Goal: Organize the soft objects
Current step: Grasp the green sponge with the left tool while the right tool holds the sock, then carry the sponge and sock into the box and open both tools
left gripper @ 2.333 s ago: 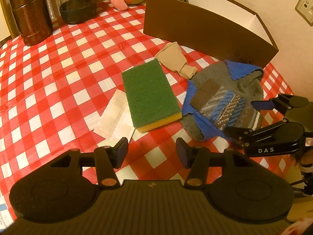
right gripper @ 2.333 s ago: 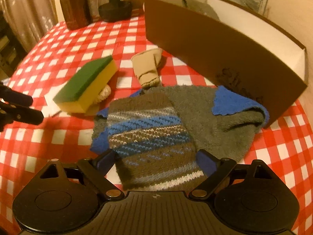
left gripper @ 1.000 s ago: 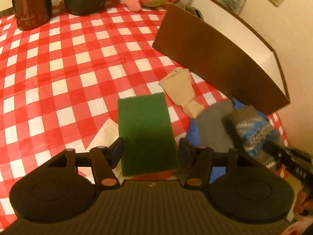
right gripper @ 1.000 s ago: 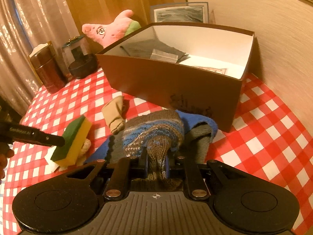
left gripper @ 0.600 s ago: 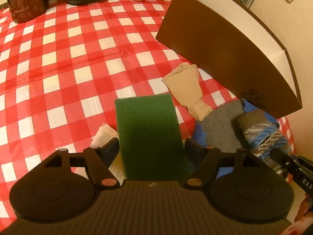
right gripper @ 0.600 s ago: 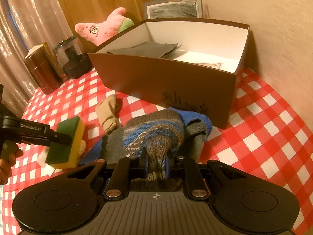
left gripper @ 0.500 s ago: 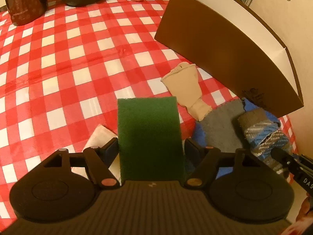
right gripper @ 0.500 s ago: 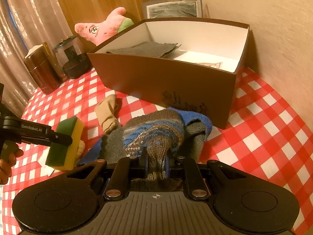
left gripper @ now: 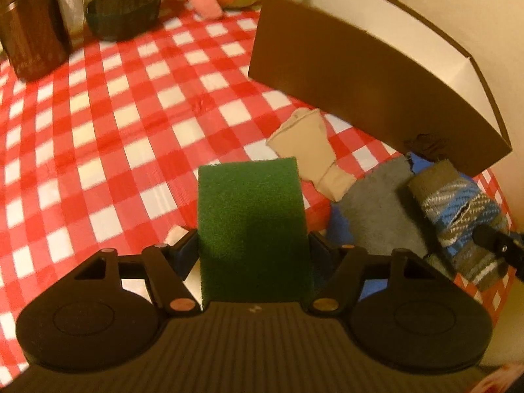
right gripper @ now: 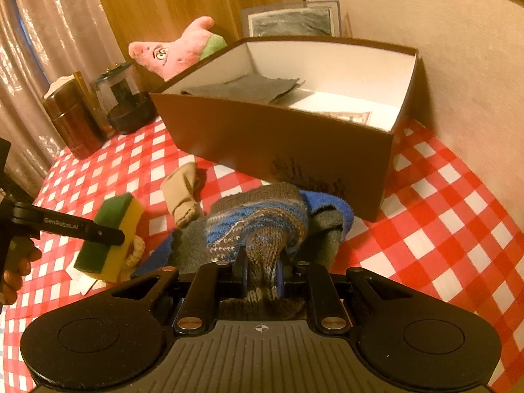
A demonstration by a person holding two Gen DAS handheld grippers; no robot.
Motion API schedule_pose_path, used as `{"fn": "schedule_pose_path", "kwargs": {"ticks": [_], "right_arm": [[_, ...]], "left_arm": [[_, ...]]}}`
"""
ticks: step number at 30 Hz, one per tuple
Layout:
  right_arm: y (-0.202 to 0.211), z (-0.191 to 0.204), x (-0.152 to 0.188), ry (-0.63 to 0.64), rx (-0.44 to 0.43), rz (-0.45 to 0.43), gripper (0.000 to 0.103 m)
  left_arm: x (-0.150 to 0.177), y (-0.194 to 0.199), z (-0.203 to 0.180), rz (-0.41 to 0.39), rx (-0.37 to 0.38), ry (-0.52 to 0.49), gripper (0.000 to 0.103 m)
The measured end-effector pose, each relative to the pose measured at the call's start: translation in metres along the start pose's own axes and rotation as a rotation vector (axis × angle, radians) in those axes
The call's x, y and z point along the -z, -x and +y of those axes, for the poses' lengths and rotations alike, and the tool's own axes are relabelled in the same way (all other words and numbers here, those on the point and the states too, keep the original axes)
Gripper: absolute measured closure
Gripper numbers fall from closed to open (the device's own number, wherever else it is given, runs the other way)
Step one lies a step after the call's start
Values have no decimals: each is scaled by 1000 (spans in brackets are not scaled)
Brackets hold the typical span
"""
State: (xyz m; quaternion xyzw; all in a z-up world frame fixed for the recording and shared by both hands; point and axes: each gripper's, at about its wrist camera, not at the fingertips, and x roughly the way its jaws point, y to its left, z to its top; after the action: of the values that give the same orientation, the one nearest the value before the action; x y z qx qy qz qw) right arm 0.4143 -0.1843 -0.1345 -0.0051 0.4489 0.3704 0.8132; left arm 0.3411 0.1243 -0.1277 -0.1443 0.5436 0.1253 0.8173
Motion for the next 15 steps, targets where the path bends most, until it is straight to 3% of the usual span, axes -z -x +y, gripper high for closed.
{"fn": "schedule_pose_path", "kwargs": {"ticks": [15], "right_arm": [[42, 13, -17, 26, -35, -119, 87]], "left_arm": [[-19, 75, 9, -129, -10, -50, 34]]}}
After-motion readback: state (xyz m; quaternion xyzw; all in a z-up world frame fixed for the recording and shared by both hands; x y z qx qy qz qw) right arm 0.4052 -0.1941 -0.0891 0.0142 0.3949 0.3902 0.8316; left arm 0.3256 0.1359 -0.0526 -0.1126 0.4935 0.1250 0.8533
